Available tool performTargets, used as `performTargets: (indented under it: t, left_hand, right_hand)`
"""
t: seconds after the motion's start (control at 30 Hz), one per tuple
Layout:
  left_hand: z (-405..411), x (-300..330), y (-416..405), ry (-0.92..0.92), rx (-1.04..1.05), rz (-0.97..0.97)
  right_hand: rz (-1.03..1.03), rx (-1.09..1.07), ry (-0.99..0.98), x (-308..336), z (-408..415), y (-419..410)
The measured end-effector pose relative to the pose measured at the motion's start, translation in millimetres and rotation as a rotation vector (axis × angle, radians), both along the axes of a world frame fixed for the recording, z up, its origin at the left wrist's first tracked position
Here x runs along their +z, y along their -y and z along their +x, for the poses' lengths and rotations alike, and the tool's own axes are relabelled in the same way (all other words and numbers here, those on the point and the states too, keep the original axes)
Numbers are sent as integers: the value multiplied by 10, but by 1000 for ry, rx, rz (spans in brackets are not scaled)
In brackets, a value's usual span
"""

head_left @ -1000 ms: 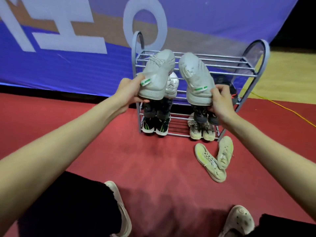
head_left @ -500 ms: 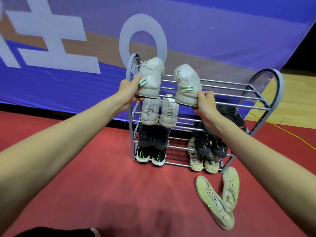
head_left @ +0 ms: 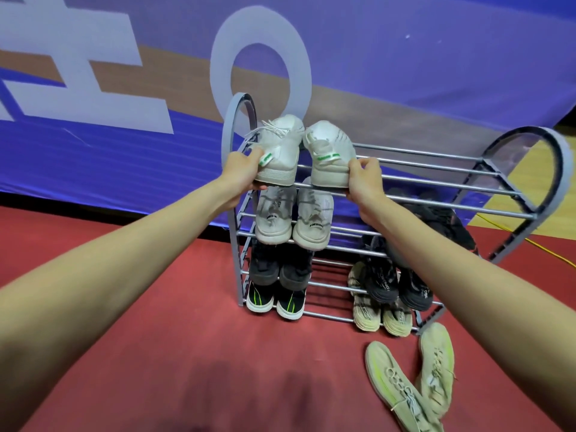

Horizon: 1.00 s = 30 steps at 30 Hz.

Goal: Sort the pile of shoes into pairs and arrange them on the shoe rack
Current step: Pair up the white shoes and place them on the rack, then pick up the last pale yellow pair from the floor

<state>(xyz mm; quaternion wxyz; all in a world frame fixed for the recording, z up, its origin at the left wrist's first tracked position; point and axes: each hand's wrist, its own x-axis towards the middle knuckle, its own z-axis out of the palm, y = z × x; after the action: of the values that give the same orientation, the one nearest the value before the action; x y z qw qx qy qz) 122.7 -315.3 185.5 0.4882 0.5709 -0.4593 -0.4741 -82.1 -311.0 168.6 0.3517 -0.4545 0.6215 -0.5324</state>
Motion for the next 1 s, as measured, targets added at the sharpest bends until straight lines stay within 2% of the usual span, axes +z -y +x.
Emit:
performTargets:
  t: [0.23,0.4,0.5,0.63,0.8,1.0]
  left_hand:
    - [-11,-4,5,38,8,63]
    - [-56,50,-134,39,28,88]
    - [-84,54,-275,120,56,47]
    - [-165,-38,-557,299,121,-49]
    - [-294,-330,-825,360,194,-79]
    - [-765,-1152,-1213,391,14,63]
  right_hand:
    - [29,11,-21,62,24,21]
    - [121,160,-16,89,36,-147]
    - [114,237,-19,83,62,-273]
    - [38,282,-103,7,64,-470]
    - [-60,248,-268,-168,-121,-804]
    - [150,249,-489,-889,-736,-1492]
